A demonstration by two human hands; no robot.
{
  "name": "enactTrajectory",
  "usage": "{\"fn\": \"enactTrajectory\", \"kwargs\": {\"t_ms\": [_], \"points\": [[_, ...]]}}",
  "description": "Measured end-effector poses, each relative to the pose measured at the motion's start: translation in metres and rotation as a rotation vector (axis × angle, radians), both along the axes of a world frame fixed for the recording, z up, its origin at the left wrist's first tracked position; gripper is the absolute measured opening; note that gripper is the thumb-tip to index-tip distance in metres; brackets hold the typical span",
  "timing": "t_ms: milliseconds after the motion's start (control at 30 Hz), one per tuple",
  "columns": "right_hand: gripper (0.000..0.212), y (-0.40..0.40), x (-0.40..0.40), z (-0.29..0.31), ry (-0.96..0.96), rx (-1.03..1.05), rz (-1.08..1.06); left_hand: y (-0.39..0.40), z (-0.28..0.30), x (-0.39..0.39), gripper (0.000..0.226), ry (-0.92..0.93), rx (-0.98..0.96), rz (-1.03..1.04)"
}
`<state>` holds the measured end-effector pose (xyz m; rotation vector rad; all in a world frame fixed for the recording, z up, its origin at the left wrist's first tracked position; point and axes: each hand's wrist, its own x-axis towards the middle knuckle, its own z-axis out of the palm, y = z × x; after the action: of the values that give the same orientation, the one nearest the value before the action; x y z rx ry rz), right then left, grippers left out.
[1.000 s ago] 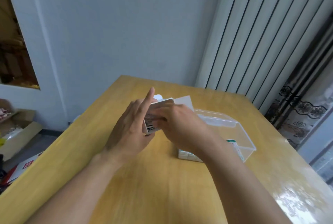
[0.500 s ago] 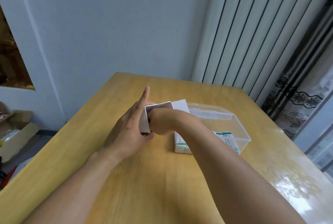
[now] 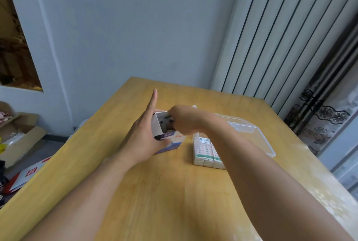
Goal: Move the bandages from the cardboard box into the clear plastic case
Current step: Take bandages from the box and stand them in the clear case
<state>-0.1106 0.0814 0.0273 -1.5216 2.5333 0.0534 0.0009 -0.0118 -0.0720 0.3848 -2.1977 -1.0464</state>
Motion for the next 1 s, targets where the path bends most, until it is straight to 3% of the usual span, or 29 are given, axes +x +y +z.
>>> {"fn": "enactTrajectory", "kwargs": {"t_ms": [333, 467, 567, 633, 700, 767, 833, 900, 1000], "points": [[0.01, 0.005, -0.019, 0.011, -0.201, -0.583, -0.016, -0.021, -0.006, 0.002, 0.146, -0.039, 0.234, 0.01], [0.018, 0.026, -0.033, 0.016, -0.445, -0.792, -0.093, -0.012, 0.001, 0.004, 0.145, -0.027, 0.187, 0.052], [0.019, 0.05, -0.041, 0.021, -0.628, -0.866, -0.134, 0.0, 0.022, 0.013, 0.123, 0.234, -0.002, 0.246], [0.015, 0.072, -0.046, 0.024, -0.725, -0.922, -0.17, 0.019, 0.041, 0.021, 0.091, 0.523, -0.173, 0.307], [0.009, 0.091, -0.05, 0.024, -0.886, -1.009, -0.249, 0.05, 0.056, 0.017, 0.06, 0.686, -0.088, 0.256], [0.006, 0.106, -0.055, 0.022, -1.096, -1.105, -0.322, 0.084, 0.065, -0.001, 0.061, 0.591, 0.192, 0.099], [0.006, 0.117, -0.061, 0.018, -1.21, -1.185, -0.372, 0.11, 0.07, -0.027, 0.084, 0.35, 0.364, -0.009], [0.009, 0.126, -0.067, 0.014, -1.223, -1.229, -0.424, 0.124, 0.075, -0.054, 0.105, 0.135, 0.372, -0.037], [0.013, 0.133, -0.073, 0.003, -1.074, -1.179, -0.437, 0.125, 0.078, -0.075, 0.104, 0.095, 0.402, -0.018]]}}
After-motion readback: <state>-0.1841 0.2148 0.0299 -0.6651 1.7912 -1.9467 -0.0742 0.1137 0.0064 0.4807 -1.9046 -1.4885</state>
